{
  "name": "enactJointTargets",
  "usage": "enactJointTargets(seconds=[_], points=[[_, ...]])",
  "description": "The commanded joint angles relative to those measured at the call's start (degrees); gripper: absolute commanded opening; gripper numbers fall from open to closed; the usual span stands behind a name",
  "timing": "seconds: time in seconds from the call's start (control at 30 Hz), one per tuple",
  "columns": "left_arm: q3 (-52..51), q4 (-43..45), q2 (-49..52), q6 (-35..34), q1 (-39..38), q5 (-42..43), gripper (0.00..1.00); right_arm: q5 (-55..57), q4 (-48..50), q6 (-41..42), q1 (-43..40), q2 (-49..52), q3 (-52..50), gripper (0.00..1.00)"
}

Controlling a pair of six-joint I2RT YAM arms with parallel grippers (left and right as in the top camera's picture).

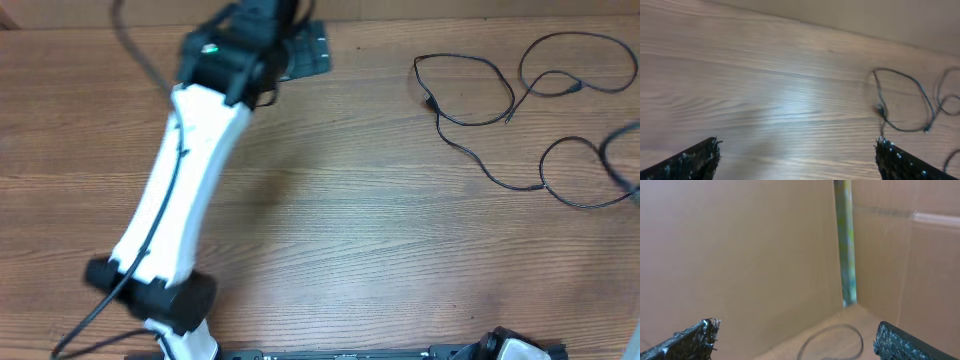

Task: Untangle cables
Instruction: 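Release the cable at the top right and withdraw the left gripper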

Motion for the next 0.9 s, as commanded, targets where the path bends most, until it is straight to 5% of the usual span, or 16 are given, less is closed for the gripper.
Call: enactJointTargets(seconds=[0.0,0.17,0.47,0.87], points=[[0.3,-3.7,-4.4,1.4,0.2,-7.7,1.00,-0.3,1.3,-0.3,1.8,-6.4,-4.8,1.00],[0.2,-9.9,-11.6,1.3,0.6,-18.8,1.00,-4.3,7.7,-0.2,4.4,-15.1,-15.0,1.00],[0.1,-15.4,-15.6,-0.7,9.1,-19.1,1.00,-22.9,16.4,-0.2,4.6,-19.4,-21.9,1.00],[-3.2,-17.2,-28.8,-2.8,14.5,-20.3,1.00,-23.2,16.3,-0.2,6.7,-21.7,-21.9,1.00]])
